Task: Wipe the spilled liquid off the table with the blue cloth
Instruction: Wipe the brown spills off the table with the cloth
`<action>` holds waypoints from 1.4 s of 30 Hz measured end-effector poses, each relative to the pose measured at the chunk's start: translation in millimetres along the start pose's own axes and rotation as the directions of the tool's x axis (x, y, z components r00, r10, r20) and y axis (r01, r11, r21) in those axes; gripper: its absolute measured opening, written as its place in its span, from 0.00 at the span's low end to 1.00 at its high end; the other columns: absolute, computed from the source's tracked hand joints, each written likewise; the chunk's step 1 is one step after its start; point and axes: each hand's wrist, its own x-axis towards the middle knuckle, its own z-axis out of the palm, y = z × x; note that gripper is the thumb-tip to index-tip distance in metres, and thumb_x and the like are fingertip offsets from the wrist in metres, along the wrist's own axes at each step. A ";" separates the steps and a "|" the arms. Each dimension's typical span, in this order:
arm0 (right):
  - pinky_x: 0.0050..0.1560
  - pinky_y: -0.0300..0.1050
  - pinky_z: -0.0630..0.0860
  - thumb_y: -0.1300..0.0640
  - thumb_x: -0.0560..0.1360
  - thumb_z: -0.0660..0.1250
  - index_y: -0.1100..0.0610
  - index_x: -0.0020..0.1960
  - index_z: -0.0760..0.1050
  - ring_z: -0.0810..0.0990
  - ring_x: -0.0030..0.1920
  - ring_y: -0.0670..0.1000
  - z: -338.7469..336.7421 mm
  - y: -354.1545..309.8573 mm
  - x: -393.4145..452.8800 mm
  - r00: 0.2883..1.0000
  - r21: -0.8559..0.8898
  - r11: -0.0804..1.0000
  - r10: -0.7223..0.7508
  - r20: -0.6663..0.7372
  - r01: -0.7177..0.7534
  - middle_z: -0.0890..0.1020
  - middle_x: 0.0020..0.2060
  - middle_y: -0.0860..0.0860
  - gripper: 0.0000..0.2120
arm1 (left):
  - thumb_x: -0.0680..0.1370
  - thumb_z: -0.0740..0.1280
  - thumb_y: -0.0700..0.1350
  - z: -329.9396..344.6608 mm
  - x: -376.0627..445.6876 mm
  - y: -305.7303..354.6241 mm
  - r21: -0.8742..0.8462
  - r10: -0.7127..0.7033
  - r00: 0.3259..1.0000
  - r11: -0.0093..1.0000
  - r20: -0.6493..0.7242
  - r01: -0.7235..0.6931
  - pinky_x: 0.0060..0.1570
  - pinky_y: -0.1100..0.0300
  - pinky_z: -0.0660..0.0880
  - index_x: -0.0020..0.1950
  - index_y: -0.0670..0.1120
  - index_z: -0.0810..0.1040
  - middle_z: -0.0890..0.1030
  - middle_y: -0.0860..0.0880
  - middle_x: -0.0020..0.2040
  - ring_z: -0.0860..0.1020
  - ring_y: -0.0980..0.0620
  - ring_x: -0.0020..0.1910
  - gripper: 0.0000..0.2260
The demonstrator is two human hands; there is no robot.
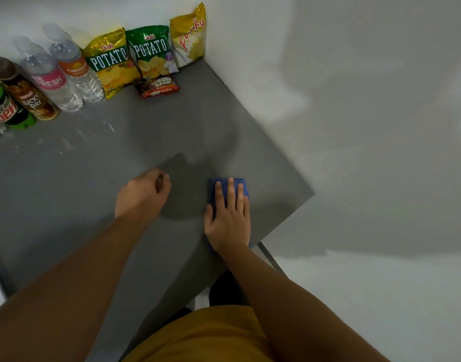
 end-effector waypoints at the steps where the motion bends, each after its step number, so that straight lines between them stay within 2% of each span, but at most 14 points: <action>1: 0.82 0.54 0.43 0.40 0.84 0.47 0.49 0.84 0.49 0.40 0.83 0.55 0.0 -1.2 7.3 0.999 0.007 0.999 -0.040 0.002 0.040 0.47 0.84 0.52 0.31 | 0.81 0.62 0.55 0.5 0.6 0.7 0.009 0.009 1.000 1.000 -0.007 -0.009 0.38 0.54 0.71 0.50 0.50 0.78 0.83 0.42 0.44 0.80 0.36 0.43 0.11; 5: 0.82 0.54 0.46 0.39 0.84 0.47 0.48 0.84 0.51 0.40 0.83 0.52 -2.9 3.4 42.7 0.990 0.036 0.990 -0.137 0.020 0.136 0.49 0.84 0.51 0.30 | 0.82 0.62 0.54 0.2 4.1 2.9 0.023 0.002 1.000 1.000 -0.017 -0.002 0.37 0.52 0.72 0.48 0.48 0.77 0.82 0.40 0.42 0.80 0.34 0.42 0.11; 10: 0.83 0.54 0.47 0.39 0.84 0.48 0.47 0.83 0.53 0.45 0.84 0.53 -12.8 10.9 81.3 0.994 0.048 0.993 -0.106 0.033 0.104 0.52 0.84 0.50 0.30 | 0.82 0.63 0.53 -3.2 4.1 -1.5 0.055 -0.011 0.999 0.998 -0.038 0.013 0.38 0.49 0.74 0.46 0.45 0.76 0.81 0.37 0.42 0.80 0.33 0.41 0.12; 15: 0.82 0.52 0.48 0.40 0.84 0.50 0.49 0.83 0.57 0.48 0.83 0.55 -29.5 25.3 90.0 1.000 0.031 1.000 0.001 -0.013 0.000 0.54 0.83 0.52 0.29 | 0.82 0.62 0.54 -7.0 -2.8 -11.3 0.085 -0.047 0.997 0.995 -0.059 0.052 0.38 0.49 0.74 0.47 0.47 0.76 0.82 0.36 0.43 0.80 0.33 0.42 0.12; 20: 0.82 0.53 0.45 0.42 0.85 0.50 0.48 0.84 0.49 0.44 0.83 0.55 -45.9 64.0 84.8 0.985 0.004 0.985 0.173 0.016 -0.173 0.48 0.84 0.51 0.30 | 0.82 0.62 0.55 -11.8 -12.2 -21.2 0.088 -0.059 0.996 0.994 -0.071 0.065 0.39 0.49 0.75 0.47 0.46 0.76 0.82 0.37 0.43 0.80 0.32 0.43 0.13; 23: 0.82 0.55 0.44 0.43 0.85 0.50 0.49 0.84 0.49 0.42 0.83 0.57 -53.0 88.0 73.6 0.960 0.030 0.959 0.281 0.012 -0.282 0.48 0.84 0.53 0.30 | 0.82 0.62 0.54 -14.7 -20.4 -27.3 0.072 -0.047 0.995 0.996 -0.090 0.053 0.38 0.49 0.75 0.46 0.45 0.77 0.82 0.36 0.43 0.80 0.32 0.42 0.13; 29: 0.82 0.57 0.42 0.44 0.85 0.48 0.50 0.84 0.47 0.41 0.83 0.59 -43.5 86.4 31.2 0.946 -0.009 0.946 0.323 0.033 -0.323 0.46 0.84 0.55 0.31 | 0.82 0.63 0.54 -22.2 -36.7 -47.5 0.022 -0.064 0.994 0.998 -0.088 0.066 0.35 0.53 0.69 0.44 0.46 0.75 0.81 0.39 0.39 0.79 0.34 0.39 0.13; 32: 0.82 0.57 0.43 0.42 0.85 0.47 0.50 0.84 0.44 0.40 0.83 0.58 -29.1 62.8 -3.7 0.966 -0.048 0.967 0.253 0.051 -0.251 0.45 0.84 0.53 0.31 | 0.81 0.63 0.54 -30.0 -43.7 -57.5 0.016 -0.078 0.992 0.997 -0.098 0.080 0.36 0.53 0.69 0.44 0.46 0.76 0.81 0.39 0.39 0.79 0.33 0.40 0.13; 37: 0.82 0.57 0.43 0.40 0.84 0.45 0.50 0.84 0.44 0.38 0.83 0.57 -1.8 -2.2 -68.4 0.997 -0.059 0.998 0.021 0.080 -0.016 0.43 0.84 0.53 0.32 | 0.82 0.62 0.55 -44.6 -56.0 -72.9 0.057 -0.123 0.990 0.990 -0.069 0.127 0.38 0.51 0.73 0.44 0.46 0.77 0.82 0.40 0.42 0.80 0.35 0.43 0.15; 40: 0.81 0.57 0.41 0.39 0.84 0.44 0.50 0.84 0.44 0.36 0.83 0.57 15.8 -46.9 -92.7 0.975 -0.068 0.980 -0.174 0.137 0.184 0.42 0.84 0.53 0.32 | 0.82 0.60 0.56 -51.4 -63.6 -82.8 0.063 -0.146 0.989 0.987 -0.030 0.148 0.39 0.51 0.75 0.44 0.46 0.77 0.81 0.41 0.41 0.80 0.36 0.43 0.16; 42: 0.82 0.55 0.40 0.40 0.84 0.47 0.50 0.84 0.46 0.38 0.83 0.57 22.6 -74.7 -94.3 0.942 -0.054 0.950 -0.297 0.154 0.308 0.44 0.84 0.53 0.32 | 0.82 0.61 0.55 -55.1 -69.5 -90.9 0.060 -0.155 0.988 0.986 -0.027 0.156 0.36 0.53 0.72 0.41 0.46 0.74 0.79 0.43 0.38 0.79 0.36 0.41 0.16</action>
